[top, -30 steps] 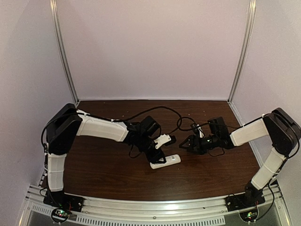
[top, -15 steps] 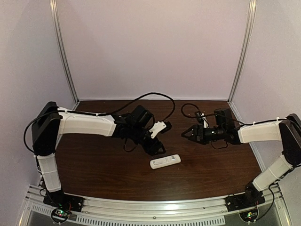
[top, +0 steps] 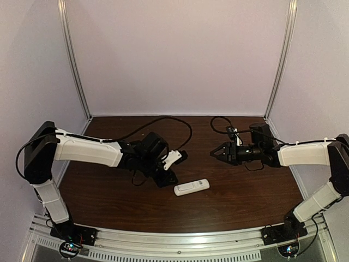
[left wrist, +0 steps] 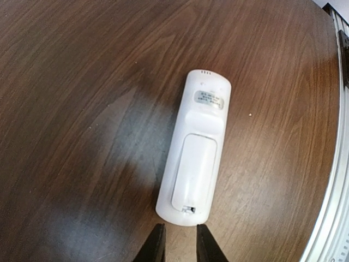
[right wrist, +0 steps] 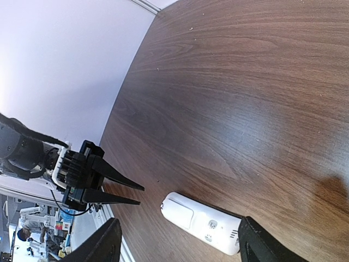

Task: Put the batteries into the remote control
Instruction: Press the battery cover on the remote control.

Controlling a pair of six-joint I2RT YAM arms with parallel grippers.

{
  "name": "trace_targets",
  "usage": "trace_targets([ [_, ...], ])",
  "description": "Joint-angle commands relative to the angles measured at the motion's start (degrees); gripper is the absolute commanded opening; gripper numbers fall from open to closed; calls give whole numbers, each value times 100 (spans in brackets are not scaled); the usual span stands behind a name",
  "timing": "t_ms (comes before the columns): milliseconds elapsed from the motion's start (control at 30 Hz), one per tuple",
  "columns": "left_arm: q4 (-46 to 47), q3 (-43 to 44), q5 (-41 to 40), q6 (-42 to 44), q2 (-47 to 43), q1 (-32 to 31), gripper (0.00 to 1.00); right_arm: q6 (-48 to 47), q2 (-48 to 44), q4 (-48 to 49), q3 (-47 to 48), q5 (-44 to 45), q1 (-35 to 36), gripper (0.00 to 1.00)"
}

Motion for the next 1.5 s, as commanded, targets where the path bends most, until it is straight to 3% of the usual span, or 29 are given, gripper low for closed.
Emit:
trace_targets([
  [0,143,46,-131,47,133,-81,21,23,8,77,-84,-14,32,74],
  [233,113,306,14,162,370,-126,15,-6,60,57,-88,-5,31,72],
  [600,-65,650,55,295,780,-134,13,-41,109,30,-75,22,27,72],
  [1100,-353,461,-236,412,1283,-351,8,-78,207,-19,-49,93,12,69],
  [1333,-513,820,-398,270,1075,-339,11,-14,109,21,-46,44,19,68],
  [1467,-387,864,-605,-97,632,-281,26,58,32,116,-49,-95,76,65],
])
